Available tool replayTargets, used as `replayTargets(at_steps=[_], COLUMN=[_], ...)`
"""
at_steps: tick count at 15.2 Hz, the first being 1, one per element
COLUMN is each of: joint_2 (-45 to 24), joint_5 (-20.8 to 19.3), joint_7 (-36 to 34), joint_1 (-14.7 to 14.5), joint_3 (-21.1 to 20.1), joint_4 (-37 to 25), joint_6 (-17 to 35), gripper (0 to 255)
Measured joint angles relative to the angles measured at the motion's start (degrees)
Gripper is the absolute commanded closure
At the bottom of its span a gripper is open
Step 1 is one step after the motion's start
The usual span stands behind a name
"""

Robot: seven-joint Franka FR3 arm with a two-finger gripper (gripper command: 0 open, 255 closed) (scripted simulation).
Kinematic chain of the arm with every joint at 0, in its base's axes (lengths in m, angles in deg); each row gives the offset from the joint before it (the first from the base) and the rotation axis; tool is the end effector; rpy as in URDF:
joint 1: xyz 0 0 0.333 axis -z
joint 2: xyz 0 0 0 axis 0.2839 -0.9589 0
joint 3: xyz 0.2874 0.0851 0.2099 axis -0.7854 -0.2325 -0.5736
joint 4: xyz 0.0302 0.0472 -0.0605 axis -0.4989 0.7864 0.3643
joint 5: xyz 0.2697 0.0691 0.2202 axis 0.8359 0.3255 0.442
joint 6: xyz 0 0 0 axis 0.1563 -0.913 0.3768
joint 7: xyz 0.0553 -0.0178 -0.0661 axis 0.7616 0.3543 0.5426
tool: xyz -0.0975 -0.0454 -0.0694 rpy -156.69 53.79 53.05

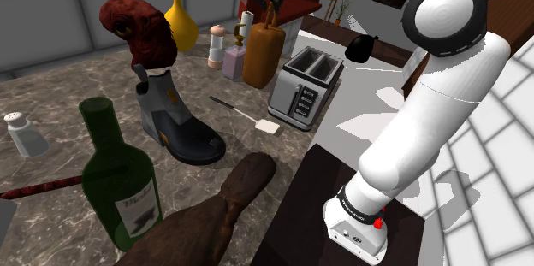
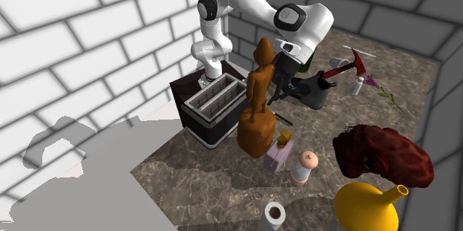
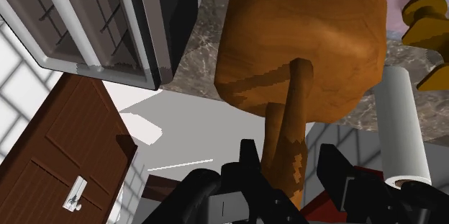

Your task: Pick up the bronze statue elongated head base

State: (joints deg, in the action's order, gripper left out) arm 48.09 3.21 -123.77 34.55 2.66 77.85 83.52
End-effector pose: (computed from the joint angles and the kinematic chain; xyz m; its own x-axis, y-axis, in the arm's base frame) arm 0.5637 -0.0516 0.6473 0.2731 -0.6992 0.6607 -0.9614 -0.2225 0.1619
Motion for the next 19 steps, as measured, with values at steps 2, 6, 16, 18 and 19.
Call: replayTargets(at_steps=[2, 6, 16, 18, 19], joint_2=[0.0, -0.6, -3.3, -3.9, -4.1], joint_5=[0.0, -0.1, -1.6, -2.0, -2.2], joint_7=[0.0, 1.0, 5.5, 6.5, 6.8], joint_1=[0.0, -0.1, -1.6, -2.0, -2.3], joint_3=[0.0, 0.0, -0.4, -0.5, -0.5], joint_4=[0.0, -1.7, -12.2, -14.5, -15.3], joint_6=[0.0, -1.3, -8.0, -9.5, -10.1], gripper=[255, 255, 255, 255, 255])
